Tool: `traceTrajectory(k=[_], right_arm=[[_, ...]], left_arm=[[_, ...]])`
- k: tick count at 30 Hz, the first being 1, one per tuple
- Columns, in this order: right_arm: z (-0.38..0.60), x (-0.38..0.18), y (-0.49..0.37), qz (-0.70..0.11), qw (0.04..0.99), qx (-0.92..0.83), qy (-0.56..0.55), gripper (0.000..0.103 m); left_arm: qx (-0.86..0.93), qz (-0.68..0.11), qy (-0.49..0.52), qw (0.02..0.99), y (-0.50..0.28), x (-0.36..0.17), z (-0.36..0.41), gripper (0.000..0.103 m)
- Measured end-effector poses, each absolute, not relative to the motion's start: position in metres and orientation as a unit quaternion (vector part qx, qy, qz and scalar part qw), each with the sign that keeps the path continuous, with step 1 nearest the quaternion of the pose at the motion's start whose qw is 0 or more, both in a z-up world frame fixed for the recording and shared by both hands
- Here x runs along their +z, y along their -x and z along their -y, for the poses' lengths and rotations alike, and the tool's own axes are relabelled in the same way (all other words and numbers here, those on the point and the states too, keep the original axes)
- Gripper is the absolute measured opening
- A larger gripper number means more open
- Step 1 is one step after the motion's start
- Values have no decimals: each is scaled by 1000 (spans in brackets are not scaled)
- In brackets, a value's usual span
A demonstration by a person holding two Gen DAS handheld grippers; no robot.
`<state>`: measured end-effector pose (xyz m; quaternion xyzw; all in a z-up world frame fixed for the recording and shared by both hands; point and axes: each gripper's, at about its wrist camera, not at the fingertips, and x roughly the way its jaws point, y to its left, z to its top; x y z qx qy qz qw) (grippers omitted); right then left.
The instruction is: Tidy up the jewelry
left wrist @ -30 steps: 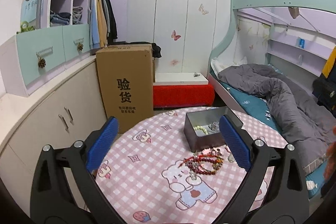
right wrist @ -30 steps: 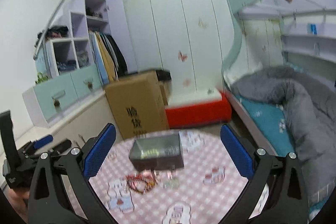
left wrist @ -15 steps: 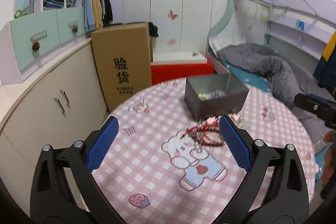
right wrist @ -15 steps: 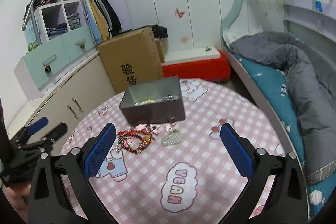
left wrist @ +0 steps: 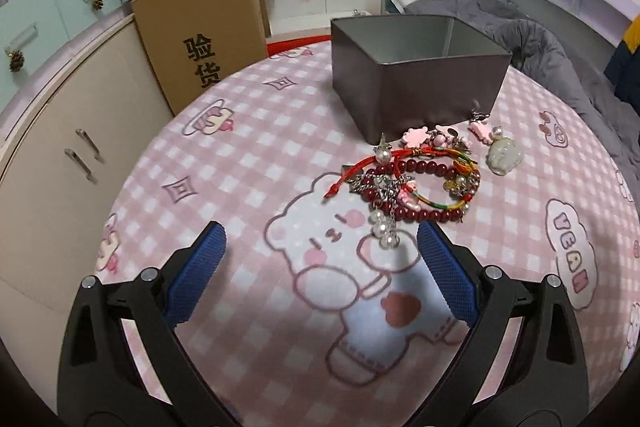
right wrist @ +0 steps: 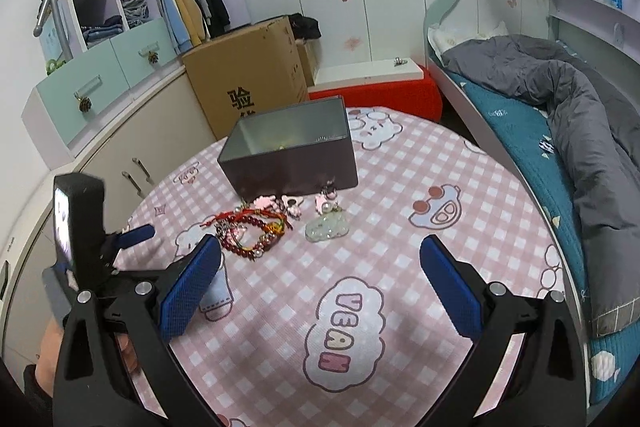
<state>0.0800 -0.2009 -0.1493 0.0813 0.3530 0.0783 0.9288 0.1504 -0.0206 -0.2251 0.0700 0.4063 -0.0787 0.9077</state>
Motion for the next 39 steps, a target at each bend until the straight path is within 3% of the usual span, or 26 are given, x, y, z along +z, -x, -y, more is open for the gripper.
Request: traceTrajectory(k=[2, 5, 6, 7, 8, 9, 10, 13, 17, 23, 27, 30, 34, 39], right_arm=[[200, -154, -83, -360, 926, 80, -82, 96], [197, -160, -90, -373, 919, 91, -85, 96], [194, -162, -93, -379, 916, 97, -87, 95], [193, -164, -96, -384, 913, 103, -88, 91], [189, -167, -100, -390, 910, 111, -92, 88], [187, -170, -104, -396, 905, 119, -95, 79], [185, -173, -107, -400, 903, 123, -98, 72], [174, -182, -122, -419, 890, 140, -110, 61], [161, -195, -136, -436, 881, 145, -111, 57], [148, -205, -153, -445, 877, 144, -113, 40], [141, -210, -157, -451, 878, 137, -86, 20], [144, -211, -155, -448, 879, 140, -89, 16], [148, -205, -149, -434, 885, 144, -92, 1], [156, -192, -140, -416, 892, 150, -99, 1]], left_arm=[[-78, -418, -76, 902, -158, -232, 24, 89], [-104, -431, -57, 895, -162, -236, 24, 61], [-112, -428, -55, 895, -162, -236, 24, 42], [-117, -426, -54, 895, -161, -235, 24, 29], [-124, -425, -49, 895, -160, -235, 23, 23], [-137, -424, -38, 894, -159, -234, 21, 11], [-147, -423, -27, 894, -158, -234, 19, 9], [-172, -416, 6, 893, -156, -232, 12, 9], [-183, -427, 34, 885, -162, -236, 5, 9], [-193, -433, 60, 878, -167, -239, -2, 10], [-191, -434, 56, 879, -168, -239, 0, 10], [-188, -434, 48, 880, -170, -238, 2, 10], [-194, -432, 47, 879, -175, -237, 5, 10], [-207, -407, 66, 887, -170, -230, -2, 9]])
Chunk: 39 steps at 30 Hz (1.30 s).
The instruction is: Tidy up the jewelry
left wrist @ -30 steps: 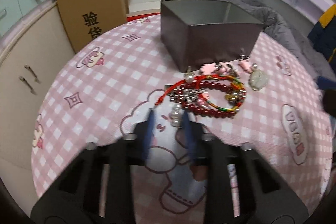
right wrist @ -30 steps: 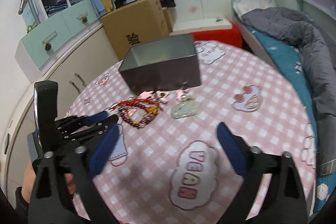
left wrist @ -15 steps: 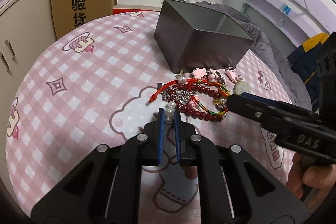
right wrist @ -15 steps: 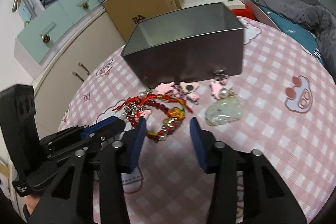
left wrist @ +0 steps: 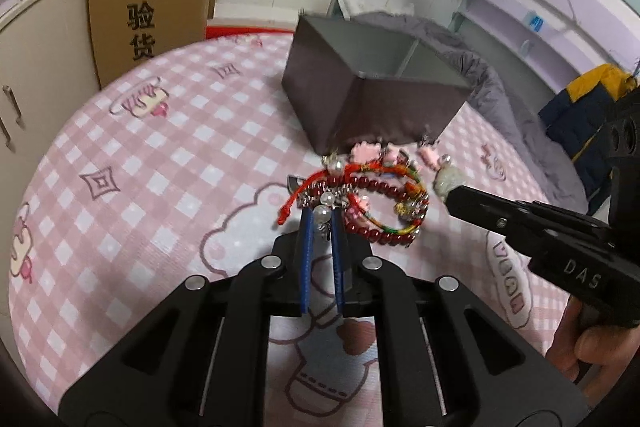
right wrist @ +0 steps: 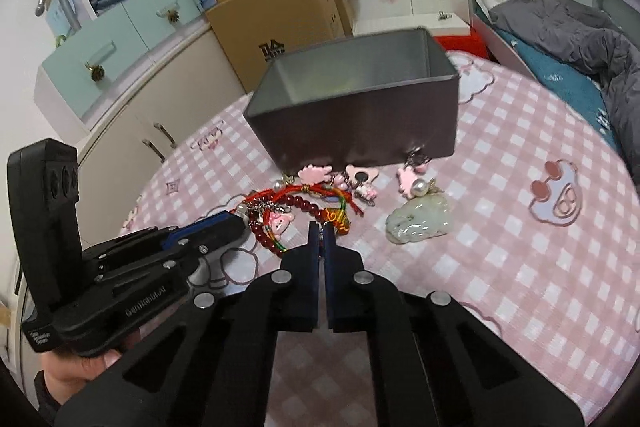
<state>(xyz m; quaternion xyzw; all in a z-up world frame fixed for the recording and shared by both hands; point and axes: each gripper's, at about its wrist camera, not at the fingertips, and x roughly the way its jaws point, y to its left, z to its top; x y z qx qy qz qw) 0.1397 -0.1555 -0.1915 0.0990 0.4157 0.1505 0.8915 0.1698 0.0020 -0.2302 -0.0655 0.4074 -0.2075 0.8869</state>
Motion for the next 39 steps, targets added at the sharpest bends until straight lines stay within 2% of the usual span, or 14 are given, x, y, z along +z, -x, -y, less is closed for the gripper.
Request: traceTrajectory(k=[3, 5, 7, 8, 16, 19, 22, 30, 33, 35, 36, 37, 39], right_arm=[[161, -186, -138, -417, 889, 159, -106, 1], [162, -188, -142, -424, 886, 154, -110, 6], [160, -191, -147, -429, 885, 146, -103, 20], [158, -194, -150, -432, 883, 148, -104, 20], [138, -211, -163, -455, 875, 148, -73, 20], [138, -207, -155, -434, 887, 145, -58, 9], [143, -201, -146, -423, 892, 151, -57, 6], [166, -168, -121, -379, 906, 176, -71, 5], [166, -167, -124, -399, 897, 180, -66, 6], [164, -175, -129, -414, 892, 167, -66, 18], [163, -181, -131, -421, 889, 165, -67, 35], [161, -185, -132, -424, 888, 165, -71, 40], [155, -194, -137, -430, 884, 165, -76, 40]], left_arm=[[-200, -391, 51, 897, -161, -223, -3, 9], [-202, -389, 52, 897, -156, -222, -4, 9], [-199, -387, 52, 899, -152, -222, -6, 9], [-198, -386, 54, 899, -150, -221, -7, 9], [-185, -368, 54, 910, -129, -205, -24, 9], [-182, -366, 56, 911, -126, -203, -28, 9], [-182, -366, 58, 911, -125, -202, -31, 9], [-191, -349, 69, 915, -113, -187, -38, 9], [-194, -337, 66, 919, -108, -175, -39, 9], [-194, -333, 67, 921, -105, -171, -40, 9], [-194, -331, 67, 921, -104, -170, -40, 9], [-195, -330, 66, 921, -102, -168, -39, 9], [-194, -329, 63, 922, -100, -168, -38, 9]])
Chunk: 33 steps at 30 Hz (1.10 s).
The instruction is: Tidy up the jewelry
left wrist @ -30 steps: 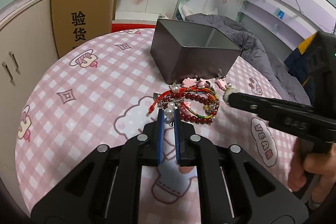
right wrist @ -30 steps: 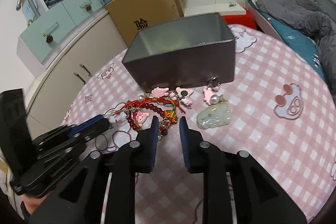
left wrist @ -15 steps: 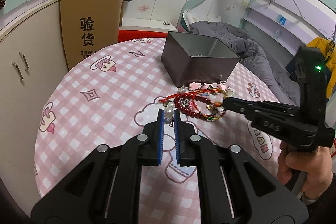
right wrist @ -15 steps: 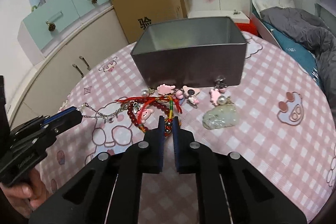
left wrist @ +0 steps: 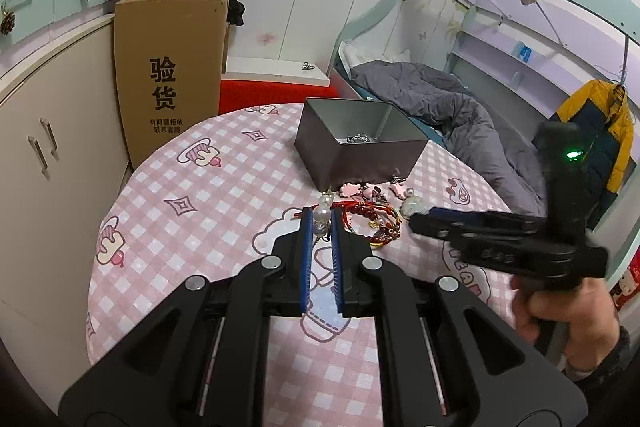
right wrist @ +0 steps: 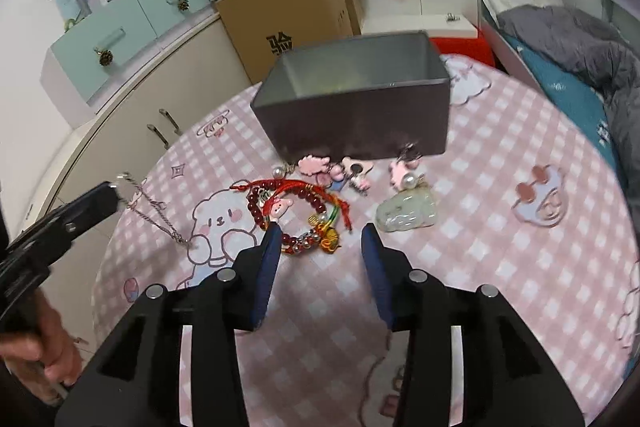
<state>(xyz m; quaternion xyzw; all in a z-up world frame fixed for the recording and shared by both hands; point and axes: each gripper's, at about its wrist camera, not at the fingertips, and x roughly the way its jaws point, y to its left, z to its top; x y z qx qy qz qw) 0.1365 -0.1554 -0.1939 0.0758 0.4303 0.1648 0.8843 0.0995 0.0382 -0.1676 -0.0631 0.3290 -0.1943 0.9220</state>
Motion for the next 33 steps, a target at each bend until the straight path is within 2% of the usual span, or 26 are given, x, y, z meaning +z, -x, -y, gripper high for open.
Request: traceTrajectory(k=[4, 5, 6, 7, 14, 23, 33], right_arm=[[144, -206, -150, -441, 883, 147, -68, 39], [141, -208, -153, -442, 883, 144, -62, 34], [138, -209, -154, -443, 883, 143, -52, 11], [138, -208, -154, -443, 885, 140, -47, 8], [160, -185, -137, -403, 897, 165, -73, 8], [175, -121, -112, -331, 921, 195, -64, 8], [194, -41, -133, -259, 948, 180, -41, 8]], left_arm=[[-195, -330, 63, 922, -97, -167, -38, 9], [-195, -330, 63, 921, -96, -167, -38, 9], [-196, -331, 63, 921, -96, -167, -38, 9], [-196, -331, 62, 921, -95, -167, -38, 9], [-195, -328, 70, 922, -96, -164, -41, 9], [-203, -304, 69, 928, -96, -140, -41, 9], [-245, -249, 63, 935, -134, -64, -23, 9]])
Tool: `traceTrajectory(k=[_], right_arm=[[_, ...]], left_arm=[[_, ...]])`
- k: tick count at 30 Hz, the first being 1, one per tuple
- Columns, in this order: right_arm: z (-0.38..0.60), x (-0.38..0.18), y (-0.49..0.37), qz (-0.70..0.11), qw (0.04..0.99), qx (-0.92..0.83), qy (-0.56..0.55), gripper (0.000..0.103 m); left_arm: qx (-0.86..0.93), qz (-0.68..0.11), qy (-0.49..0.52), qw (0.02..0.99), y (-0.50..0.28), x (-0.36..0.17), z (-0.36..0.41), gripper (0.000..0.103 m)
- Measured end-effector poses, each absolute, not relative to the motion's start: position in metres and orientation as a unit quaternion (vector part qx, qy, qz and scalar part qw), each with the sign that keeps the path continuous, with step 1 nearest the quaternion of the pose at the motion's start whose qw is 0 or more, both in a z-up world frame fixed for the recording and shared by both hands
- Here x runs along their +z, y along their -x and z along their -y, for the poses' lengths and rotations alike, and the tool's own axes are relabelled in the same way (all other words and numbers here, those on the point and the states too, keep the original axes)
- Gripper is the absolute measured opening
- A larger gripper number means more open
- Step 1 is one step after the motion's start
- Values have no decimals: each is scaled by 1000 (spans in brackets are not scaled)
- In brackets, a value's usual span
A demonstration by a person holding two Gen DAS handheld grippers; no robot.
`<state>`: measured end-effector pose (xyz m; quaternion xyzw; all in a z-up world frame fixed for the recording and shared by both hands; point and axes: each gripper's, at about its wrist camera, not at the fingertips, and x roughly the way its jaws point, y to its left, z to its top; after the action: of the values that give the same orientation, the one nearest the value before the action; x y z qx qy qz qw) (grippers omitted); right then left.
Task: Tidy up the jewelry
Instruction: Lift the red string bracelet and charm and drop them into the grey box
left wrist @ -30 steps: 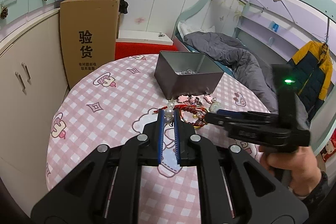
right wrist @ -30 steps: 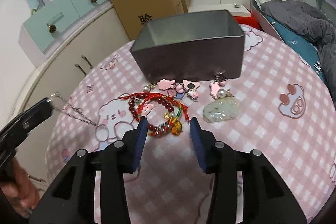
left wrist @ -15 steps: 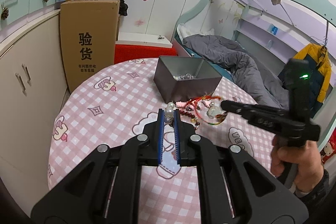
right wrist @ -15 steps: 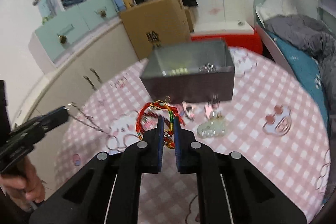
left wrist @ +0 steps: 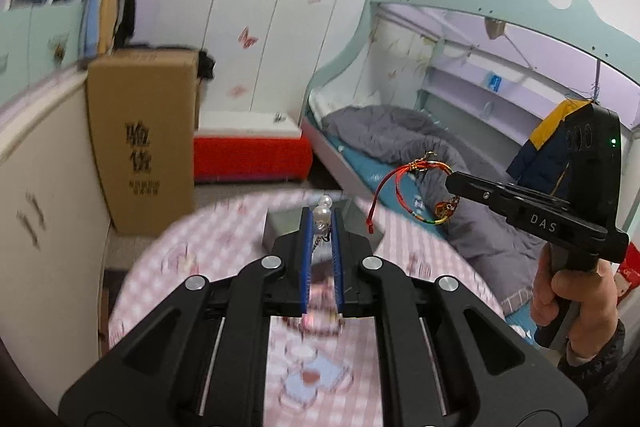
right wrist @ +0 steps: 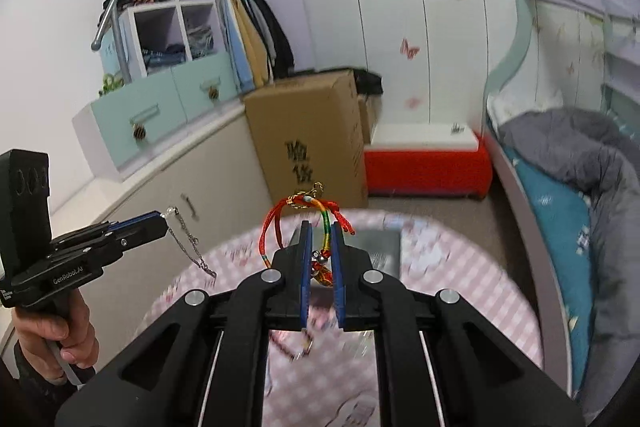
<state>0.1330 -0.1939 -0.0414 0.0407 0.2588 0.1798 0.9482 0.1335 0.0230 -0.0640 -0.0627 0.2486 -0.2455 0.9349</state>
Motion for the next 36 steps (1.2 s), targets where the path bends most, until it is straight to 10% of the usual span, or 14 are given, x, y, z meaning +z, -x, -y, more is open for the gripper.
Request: traceTrajectory(k=[14, 15, 17, 18, 22, 36], right_arm=[[194, -64, -233, -347, 926, 147, -31, 9], [194, -73, -239, -361, 921, 145, -34, 11], [196, -92, -251, -386, 912, 133, -45, 41], [198, -97, -252, -387, 912, 123, -50, 77], [214, -102, -243, -369, 920, 107, -76, 96], [227, -53, -179, -278, 951, 94, -95, 96]], left_arm=[[-287, -318, 88, 899, -247, -63, 32, 10], [-280, -340, 92, 893, -257, -74, 34, 22], [-231, -376, 98, 892, -267, -91, 32, 81], [-215, -370, 104, 897, -267, -93, 27, 90], [-155, -347, 92, 920, -253, -93, 9, 90], [-37, -239, -6, 970, -157, -58, -18, 96]])
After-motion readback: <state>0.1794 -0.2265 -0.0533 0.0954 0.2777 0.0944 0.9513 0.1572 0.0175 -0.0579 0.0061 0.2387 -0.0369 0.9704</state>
